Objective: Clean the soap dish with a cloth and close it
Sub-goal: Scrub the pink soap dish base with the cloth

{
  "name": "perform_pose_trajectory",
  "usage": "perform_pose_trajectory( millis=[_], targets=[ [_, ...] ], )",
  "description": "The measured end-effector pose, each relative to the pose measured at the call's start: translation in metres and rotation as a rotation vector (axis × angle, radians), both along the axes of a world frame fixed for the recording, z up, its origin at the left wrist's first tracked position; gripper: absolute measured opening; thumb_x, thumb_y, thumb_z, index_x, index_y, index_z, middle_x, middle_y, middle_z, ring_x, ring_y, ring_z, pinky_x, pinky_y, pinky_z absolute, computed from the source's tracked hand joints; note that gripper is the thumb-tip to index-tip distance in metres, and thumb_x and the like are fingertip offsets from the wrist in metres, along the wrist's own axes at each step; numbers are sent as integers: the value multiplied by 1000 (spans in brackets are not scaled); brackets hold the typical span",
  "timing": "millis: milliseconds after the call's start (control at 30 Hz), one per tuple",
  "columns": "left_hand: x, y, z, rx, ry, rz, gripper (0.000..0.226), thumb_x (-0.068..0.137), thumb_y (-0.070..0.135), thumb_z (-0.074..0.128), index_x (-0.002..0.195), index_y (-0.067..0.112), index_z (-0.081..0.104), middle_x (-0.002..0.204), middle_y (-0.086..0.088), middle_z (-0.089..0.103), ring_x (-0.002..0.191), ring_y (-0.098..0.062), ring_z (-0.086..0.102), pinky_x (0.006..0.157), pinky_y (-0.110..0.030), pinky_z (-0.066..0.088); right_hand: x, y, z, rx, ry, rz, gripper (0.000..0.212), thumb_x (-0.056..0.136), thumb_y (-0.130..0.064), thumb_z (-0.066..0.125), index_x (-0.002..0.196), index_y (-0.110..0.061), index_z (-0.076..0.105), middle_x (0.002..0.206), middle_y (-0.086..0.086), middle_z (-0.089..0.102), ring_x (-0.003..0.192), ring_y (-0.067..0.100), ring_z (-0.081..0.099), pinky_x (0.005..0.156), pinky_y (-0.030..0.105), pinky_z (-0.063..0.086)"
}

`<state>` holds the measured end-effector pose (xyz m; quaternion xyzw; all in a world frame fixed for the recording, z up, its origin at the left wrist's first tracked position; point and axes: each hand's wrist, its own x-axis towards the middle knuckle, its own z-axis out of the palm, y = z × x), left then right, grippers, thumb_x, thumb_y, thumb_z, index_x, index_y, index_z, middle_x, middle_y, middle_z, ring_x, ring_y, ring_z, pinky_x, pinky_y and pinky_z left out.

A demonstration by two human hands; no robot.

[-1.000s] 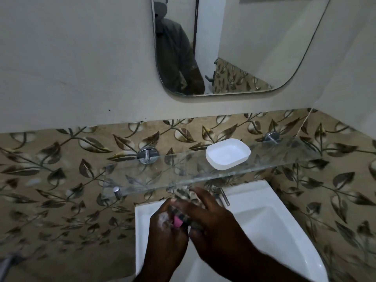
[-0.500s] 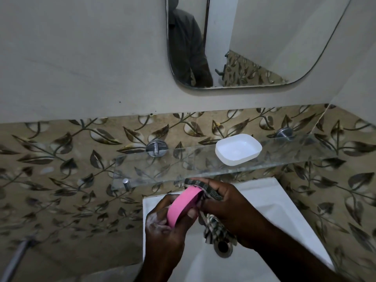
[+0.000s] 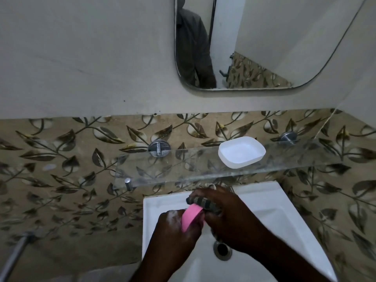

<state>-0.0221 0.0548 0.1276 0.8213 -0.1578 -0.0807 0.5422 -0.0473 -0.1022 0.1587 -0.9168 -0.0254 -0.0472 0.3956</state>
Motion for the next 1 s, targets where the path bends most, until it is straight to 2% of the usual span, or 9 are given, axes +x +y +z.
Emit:
perform_pose_trajectory(
  millis=[67, 167, 333, 467, 567, 700, 800, 867, 1000],
  targets=[
    [3, 4, 0, 72, 38, -27, 33, 77, 26, 69, 53, 13, 51, 41, 5, 42, 38, -7, 36, 44, -26, 28, -6, 9, -6, -79, -46, 24, 46, 73, -23, 51, 116, -38, 64, 114, -15, 63, 104, -1, 56, 92, 19, 45],
    [6, 14, 4, 171, 23, -83, 33, 76, 30, 65, 52, 17, 44, 41, 9, 44, 38, -6, 38, 43, -20, 27, -15, 18, -12, -146, -75, 60, 46, 83, -21, 55, 123, -43, 54, 119, -15, 57, 106, 2, 55, 90, 9, 39],
    [6, 15, 7, 12, -141, -105, 33, 83, 28, 60, 54, 26, 45, 47, 10, 44, 43, -5, 38, 45, -19, 28, -15, 22, -2, -185, -177, 64, 54, 76, -30, 40, 128, -46, 43, 125, -6, 52, 101, 12, 60, 84, 23, 50],
    [3, 6, 0, -54, -242, -79, 40, 89, 15, 65, 56, 20, 43, 50, 9, 40, 45, -5, 33, 46, -12, 22, -6, 4, -16, -205, -244, -18, 60, 78, -17, 56, 128, -47, 48, 129, -3, 51, 102, 20, 64, 80, 32, 55],
    [6, 2, -13, -85, -218, -68, 32, 89, 19, 64, 62, 10, 48, 54, -4, 43, 49, -5, 34, 45, -25, 28, -3, 7, -27, -155, -267, -107, 53, 80, -15, 61, 125, -43, 57, 129, -7, 52, 108, 6, 57, 87, 28, 51],
    [8, 4, -18, -107, -229, -73, 23, 83, 14, 58, 63, 24, 57, 58, 8, 61, 53, 0, 54, 48, -24, 40, -21, 30, -27, -172, -258, -8, 58, 79, -22, 46, 135, -38, 51, 139, -12, 43, 124, -23, 28, 97, -3, 25],
    [6, 9, -21, -115, -219, -66, 28, 83, 10, 57, 63, 29, 59, 60, 15, 63, 55, 2, 56, 51, -16, 42, -29, 27, -28, -264, -267, 125, 72, 73, -13, 47, 139, -41, 41, 144, -6, 43, 123, 3, 48, 95, 10, 42],
    [3, 9, -22, -108, -221, -80, 18, 87, 15, 60, 70, 17, 64, 58, 10, 58, 52, -1, 48, 50, -23, 42, -18, 9, -34, -303, -278, 50, 76, 69, -10, 49, 136, -44, 45, 139, -3, 51, 116, 15, 57, 88, 23, 50],
    [1, 3, -20, -90, -212, -65, 15, 90, 13, 63, 75, 12, 66, 51, 12, 45, 46, -1, 34, 46, -15, 25, -3, -2, -36, -171, -209, -207, 77, 67, -8, 53, 132, -49, 48, 119, 1, 61, 99, 20, 63, 78, 16, 44]
  ],
)
